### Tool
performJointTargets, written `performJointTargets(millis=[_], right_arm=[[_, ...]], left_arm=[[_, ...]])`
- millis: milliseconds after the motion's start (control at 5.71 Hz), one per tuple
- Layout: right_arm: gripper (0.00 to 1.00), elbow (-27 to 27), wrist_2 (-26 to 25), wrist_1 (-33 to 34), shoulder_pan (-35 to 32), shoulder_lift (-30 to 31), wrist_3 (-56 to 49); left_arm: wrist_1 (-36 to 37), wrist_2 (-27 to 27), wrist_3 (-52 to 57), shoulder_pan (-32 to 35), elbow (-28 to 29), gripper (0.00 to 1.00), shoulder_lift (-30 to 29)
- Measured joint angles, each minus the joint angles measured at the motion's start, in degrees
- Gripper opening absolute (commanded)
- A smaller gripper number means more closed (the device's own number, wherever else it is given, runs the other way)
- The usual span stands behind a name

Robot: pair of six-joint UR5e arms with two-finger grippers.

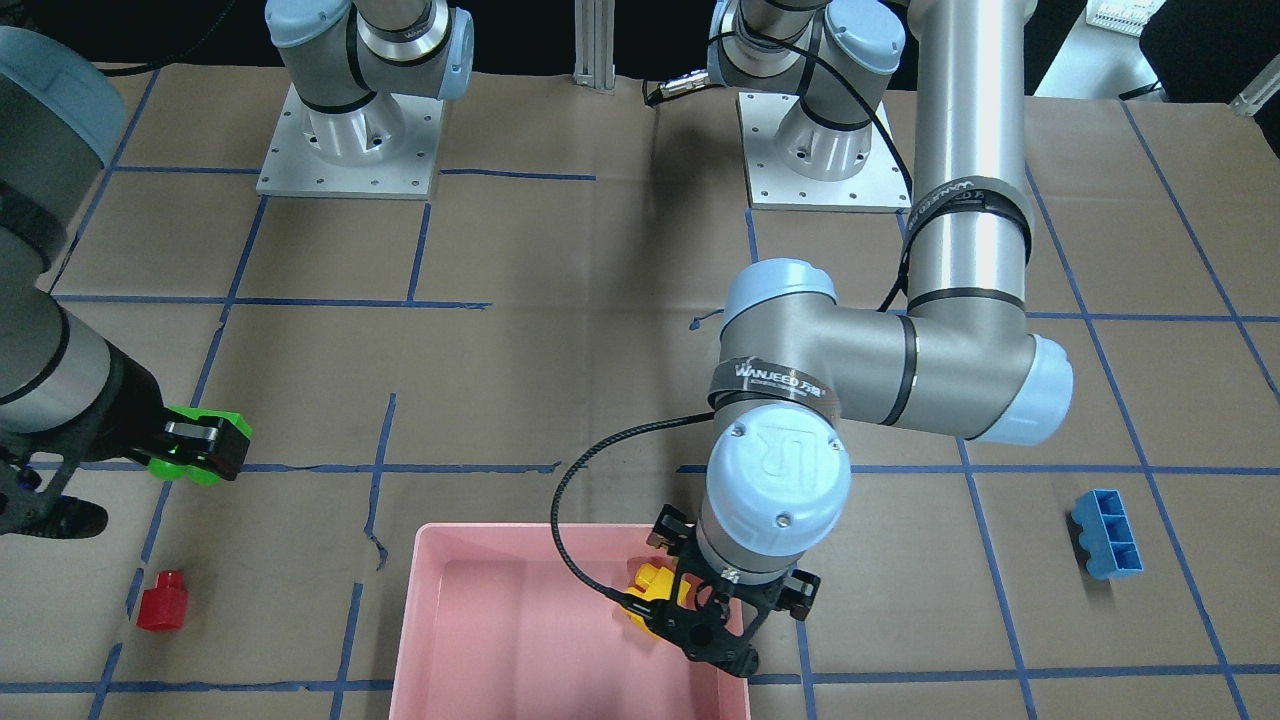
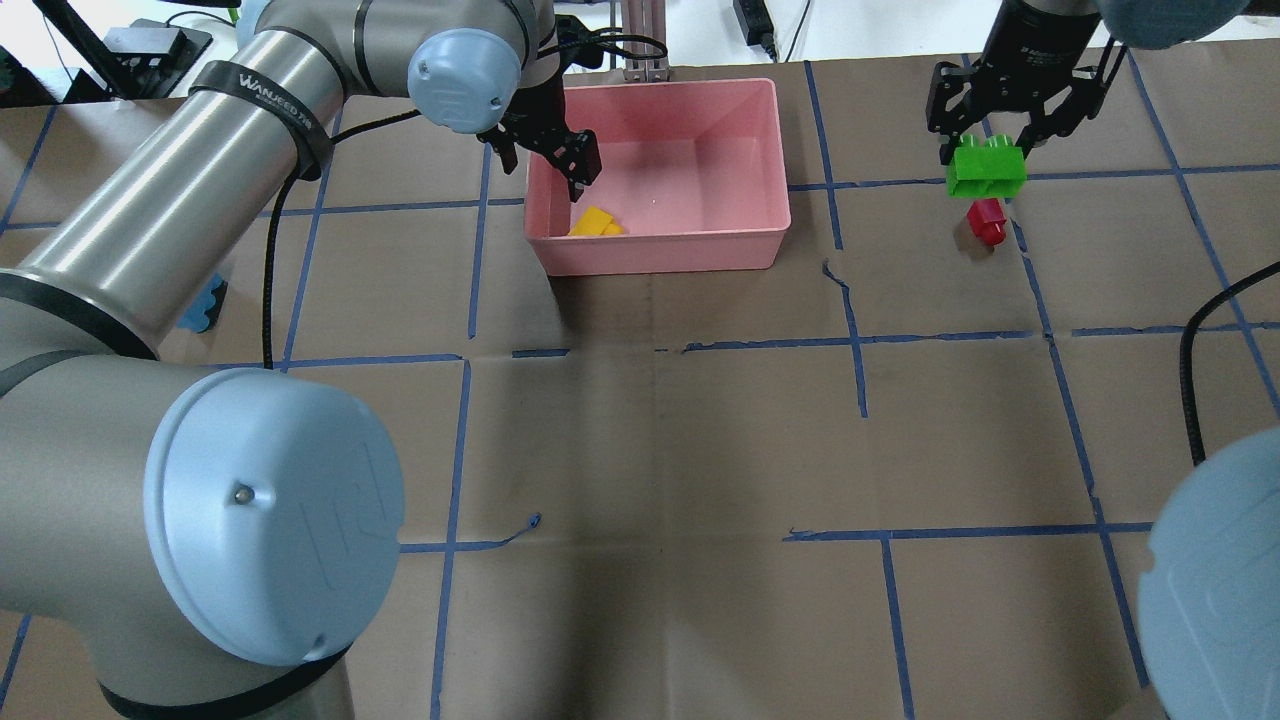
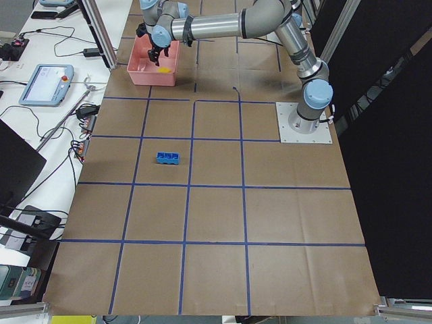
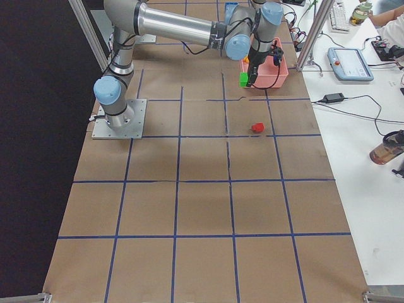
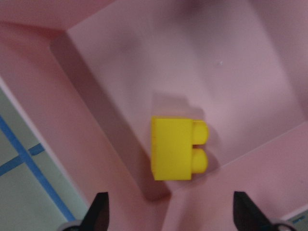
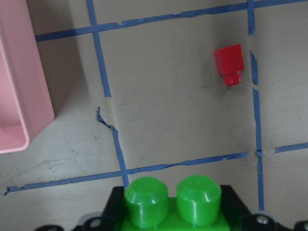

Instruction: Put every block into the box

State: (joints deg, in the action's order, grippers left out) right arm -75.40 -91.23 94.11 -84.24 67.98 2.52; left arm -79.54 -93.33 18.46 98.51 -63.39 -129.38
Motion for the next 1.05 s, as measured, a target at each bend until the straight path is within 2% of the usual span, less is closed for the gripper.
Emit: performJointTargets(millis=[175, 351, 701, 876, 1052], right_arm=[[0.47, 1.4, 0.5, 0.7, -3.1, -1.1, 4.0], [0.47, 5.1, 1.8, 1.2, -6.3, -4.3, 8.5], [0.48, 16.6, 4.5, 1.9, -11.8, -14.6, 16.4], [0.81, 20.6, 6.8, 3.9, -13.7, -19.4, 19.2], [0.99, 21.9, 8.6, 6.7, -14.3, -22.5, 20.1]], left_arm=[[-1.2, -0.3, 1.1, -3.4, -2.3, 1.0, 2.4], [-1.2, -2.1, 2.5, -7.3, -7.0, 1.0, 6.9], [1.8, -6.8, 2.9, -17.1, -15.3, 0.98, 15.4], [2.5, -7.4, 3.1, -22.9, -17.3, 0.97, 16.9], [3.6, -6.7, 3.2, -27.7, -18.3, 0.97, 16.9]])
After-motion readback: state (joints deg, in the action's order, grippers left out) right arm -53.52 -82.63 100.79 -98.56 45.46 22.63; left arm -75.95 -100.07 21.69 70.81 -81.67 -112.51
